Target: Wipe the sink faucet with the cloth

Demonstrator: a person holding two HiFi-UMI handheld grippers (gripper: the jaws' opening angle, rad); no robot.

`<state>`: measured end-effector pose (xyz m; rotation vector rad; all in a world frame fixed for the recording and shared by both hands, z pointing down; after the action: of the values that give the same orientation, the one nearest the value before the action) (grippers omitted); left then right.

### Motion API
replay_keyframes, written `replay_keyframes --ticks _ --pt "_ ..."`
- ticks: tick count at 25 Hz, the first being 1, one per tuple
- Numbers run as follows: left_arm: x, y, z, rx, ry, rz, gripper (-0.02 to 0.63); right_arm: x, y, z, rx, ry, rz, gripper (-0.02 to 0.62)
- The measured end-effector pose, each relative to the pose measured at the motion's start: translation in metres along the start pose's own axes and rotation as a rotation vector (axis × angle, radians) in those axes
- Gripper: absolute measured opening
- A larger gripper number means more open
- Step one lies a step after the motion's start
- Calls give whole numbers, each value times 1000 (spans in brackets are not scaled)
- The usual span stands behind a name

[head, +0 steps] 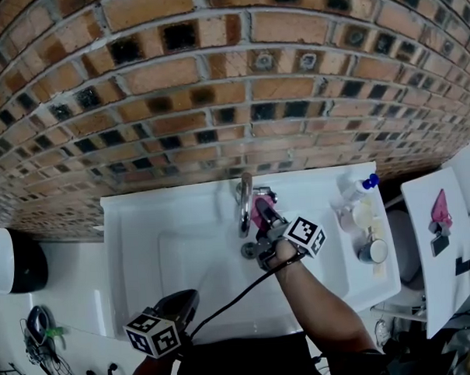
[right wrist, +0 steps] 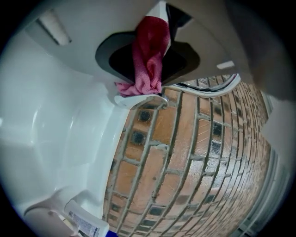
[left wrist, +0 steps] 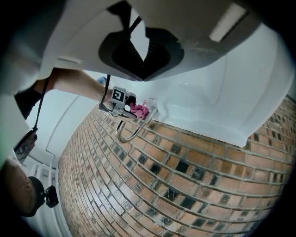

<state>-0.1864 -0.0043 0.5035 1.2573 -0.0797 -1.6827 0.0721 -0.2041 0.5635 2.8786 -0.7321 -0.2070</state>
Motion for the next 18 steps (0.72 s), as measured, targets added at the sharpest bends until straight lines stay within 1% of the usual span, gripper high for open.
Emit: replay_keyframes --ticks 4,7,10,11,13,14,16,18 --pt "2 4 -1 -3 -4 3 6 6 5 17 100 -22 -26 151" --pt "4 9 -3 -6 -4 5 6 10 6 23 153 -52 -27 152" --pt "6 13 -4 -5 -7 8 6 5 1 26 180 -79 2 152" --pt "6 15 -4 -4 -9 9 6 2 -2 29 203 -82 17 152" --pt "7 18 -4 -1 -12 12 6 -8 -6 38 279 -71 56 152" --pt "7 19 -4 1 -15 13 6 -14 -9 39 295 -61 79 152" --pt "6 22 -5 6 -21 18 6 -24 -16 28 266 -75 131 152" --pt "5 26 -6 8 -29 23 6 -28 -18 7 171 -179 193 152"
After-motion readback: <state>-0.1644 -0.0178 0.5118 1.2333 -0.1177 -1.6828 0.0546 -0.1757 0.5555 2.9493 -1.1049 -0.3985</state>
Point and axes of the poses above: the fingertips, and each gripper's own axes: y forward along the fingers, z to its left, x out of its top, the point moved 5 cm from there along -y, backward along the fingers, and after that the axes turned 7 degrees about y, right-handed, at the moved point
